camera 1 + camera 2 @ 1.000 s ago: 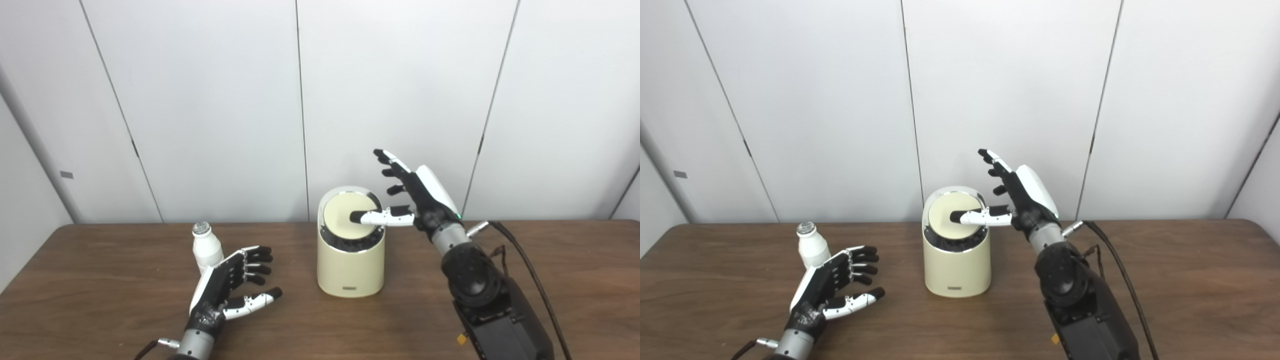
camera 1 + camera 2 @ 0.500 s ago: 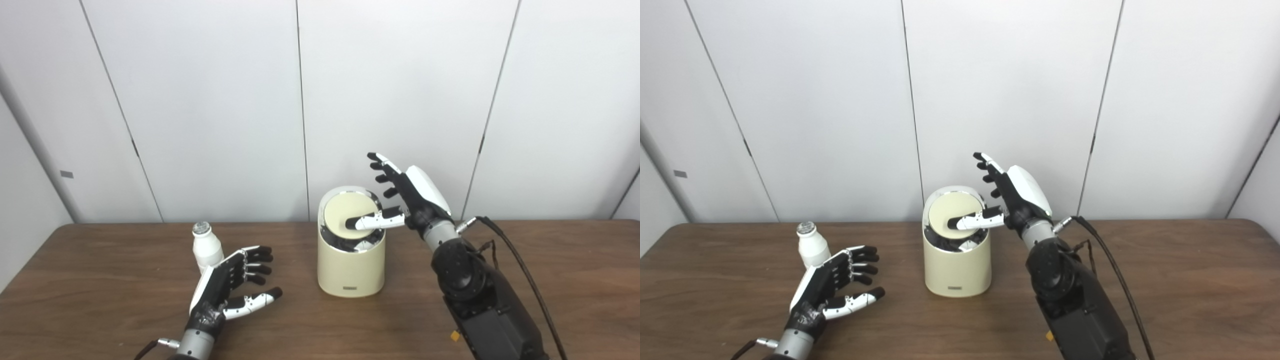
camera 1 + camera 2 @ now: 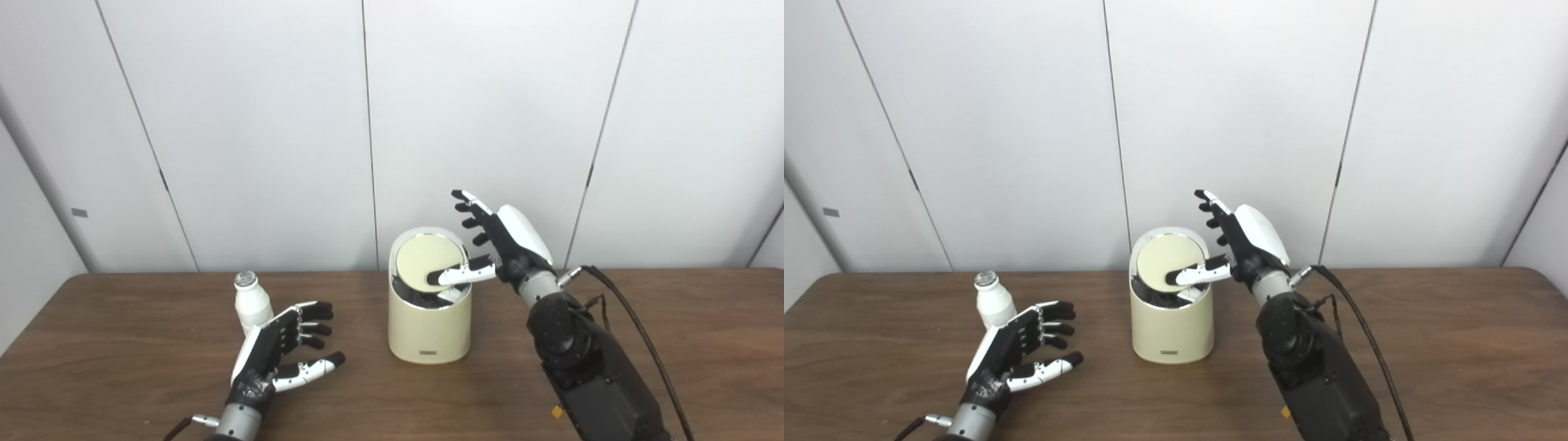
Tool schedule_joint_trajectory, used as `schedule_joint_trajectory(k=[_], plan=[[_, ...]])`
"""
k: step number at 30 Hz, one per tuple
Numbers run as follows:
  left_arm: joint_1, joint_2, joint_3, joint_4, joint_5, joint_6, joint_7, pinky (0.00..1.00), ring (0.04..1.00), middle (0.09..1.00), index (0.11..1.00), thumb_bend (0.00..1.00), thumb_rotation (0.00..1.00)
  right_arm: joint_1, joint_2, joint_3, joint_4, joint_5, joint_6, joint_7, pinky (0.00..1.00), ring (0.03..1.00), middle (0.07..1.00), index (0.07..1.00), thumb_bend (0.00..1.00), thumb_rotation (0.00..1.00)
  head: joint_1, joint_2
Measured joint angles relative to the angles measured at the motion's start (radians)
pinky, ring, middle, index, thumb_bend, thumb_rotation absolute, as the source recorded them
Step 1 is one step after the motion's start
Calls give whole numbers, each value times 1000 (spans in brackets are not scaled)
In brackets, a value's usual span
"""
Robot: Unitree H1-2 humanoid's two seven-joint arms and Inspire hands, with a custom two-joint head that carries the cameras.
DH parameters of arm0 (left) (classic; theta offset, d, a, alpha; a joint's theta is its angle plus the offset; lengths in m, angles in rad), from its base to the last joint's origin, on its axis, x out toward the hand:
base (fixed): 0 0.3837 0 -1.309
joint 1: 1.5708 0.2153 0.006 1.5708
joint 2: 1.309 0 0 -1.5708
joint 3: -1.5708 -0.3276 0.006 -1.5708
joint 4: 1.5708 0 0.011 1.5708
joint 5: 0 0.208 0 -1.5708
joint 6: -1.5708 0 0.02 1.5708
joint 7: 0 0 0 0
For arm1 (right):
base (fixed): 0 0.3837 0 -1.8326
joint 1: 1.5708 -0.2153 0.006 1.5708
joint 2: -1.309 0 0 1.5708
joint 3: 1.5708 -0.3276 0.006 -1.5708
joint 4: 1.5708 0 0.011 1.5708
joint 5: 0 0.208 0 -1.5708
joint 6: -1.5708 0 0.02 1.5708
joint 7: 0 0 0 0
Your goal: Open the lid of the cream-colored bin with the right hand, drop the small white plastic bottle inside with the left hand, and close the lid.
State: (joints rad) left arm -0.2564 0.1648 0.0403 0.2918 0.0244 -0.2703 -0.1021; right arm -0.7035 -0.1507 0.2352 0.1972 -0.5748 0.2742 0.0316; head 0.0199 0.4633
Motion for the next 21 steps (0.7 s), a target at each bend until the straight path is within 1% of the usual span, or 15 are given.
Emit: schedule_joint_trajectory(k=[5, 8, 13, 17, 19, 21], plan=[[0, 0, -1, -1, 0, 0, 0, 586, 655, 725, 733, 655, 0, -18, -12, 19, 17, -8, -13, -6, 711, 844, 894, 922, 922, 241, 2, 5], [1, 0, -1, -2, 0, 0, 0, 586, 656, 727, 729, 652, 0, -25, -37, 56, 17, -42, -30, -6, 669, 835, 907, 934, 912, 238, 2, 6], [2, 1, -1, -4, 0, 2, -1, 588, 660, 729, 730, 657, 0, -56, -77, 131, 12, -125, -45, 2, 655, 813, 912, 939, 936, 240, 9, 8], [4, 1, -1, -8, 0, 15, -1, 593, 661, 727, 733, 658, 0, -69, -91, 166, -2, -177, -44, 16, 645, 807, 916, 948, 948, 241, 11, 11], [5, 0, -1, -9, 0, 18, 0, 591, 666, 731, 734, 656, 0, -78, -107, 190, -16, -202, -44, 36, 647, 808, 920, 944, 961, 237, 12, 12], [8, 0, -1, -13, 0, 18, 0, 589, 668, 734, 735, 654, 0, -87, -112, 202, -20, -219, -43, 57, 651, 810, 921, 937, 968, 232, 12, 12]])
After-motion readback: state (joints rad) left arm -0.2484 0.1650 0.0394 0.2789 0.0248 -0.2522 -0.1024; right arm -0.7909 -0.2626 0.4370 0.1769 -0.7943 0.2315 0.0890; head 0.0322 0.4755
